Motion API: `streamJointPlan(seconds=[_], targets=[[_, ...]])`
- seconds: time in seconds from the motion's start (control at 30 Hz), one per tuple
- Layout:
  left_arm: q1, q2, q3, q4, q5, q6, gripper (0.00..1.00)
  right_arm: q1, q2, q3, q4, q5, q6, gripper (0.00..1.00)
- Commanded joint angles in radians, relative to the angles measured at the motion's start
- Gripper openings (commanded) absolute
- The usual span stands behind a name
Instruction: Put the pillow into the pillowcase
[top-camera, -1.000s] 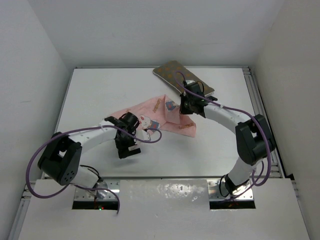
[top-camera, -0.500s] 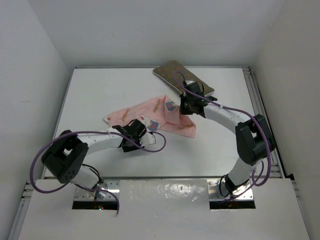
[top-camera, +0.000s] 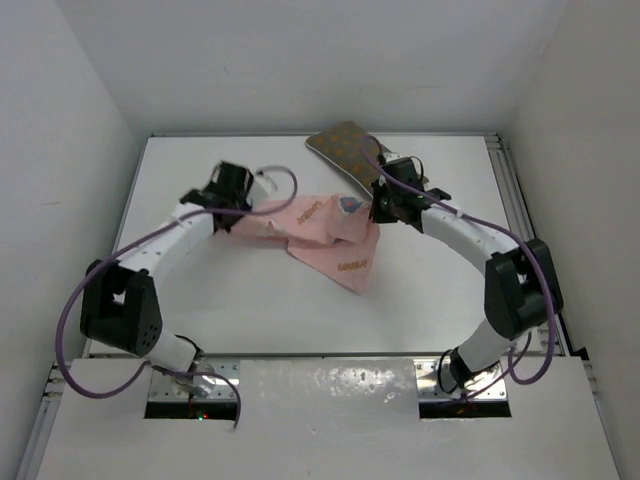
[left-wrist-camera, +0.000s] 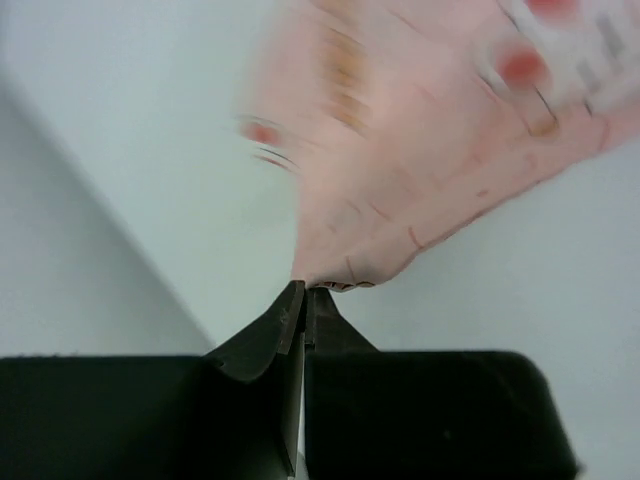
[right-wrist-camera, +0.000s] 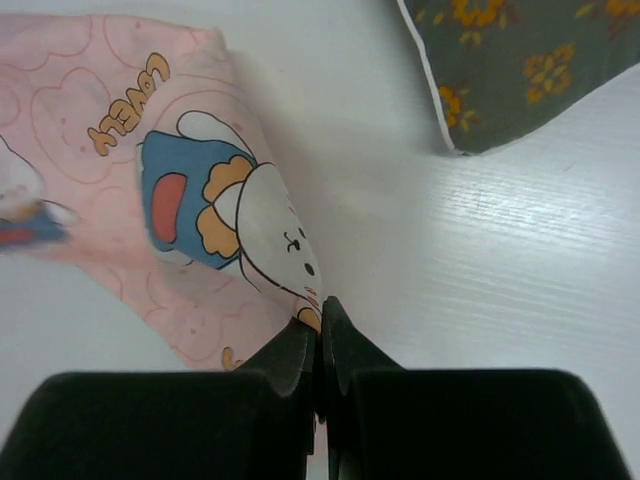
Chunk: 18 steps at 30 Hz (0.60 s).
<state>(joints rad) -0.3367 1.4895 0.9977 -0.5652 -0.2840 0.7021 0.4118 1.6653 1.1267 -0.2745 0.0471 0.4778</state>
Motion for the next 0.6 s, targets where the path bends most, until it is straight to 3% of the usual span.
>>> streamJointPlan(seconds=[0.0,0.17,0.47,0.57], targets=[[0.106,-0.084,0.309,-0.073,-0.05,-0.032,0.0,-0.016,-0.119,0.047,0.005,-0.026,-0.102,0.0],[0.18,-0.101,0.655,-0.237,-0.058,-0.039,0.0,-0.021,-0.27,0.015,-0.008,-0.043,-0.172,0.0],[0.197,-0.114,1.028,-0.249,-0.173,-0.043,0.0,-0.021,-0.618,-0.018,-0.048,-0.243,-0.215,0.0],[0.185,-0.12,1.039,-0.262,-0.155,-0.039,0.0,-0.024,-0.674,-0.004,-0.058,-0.245,-0.219,0.0]])
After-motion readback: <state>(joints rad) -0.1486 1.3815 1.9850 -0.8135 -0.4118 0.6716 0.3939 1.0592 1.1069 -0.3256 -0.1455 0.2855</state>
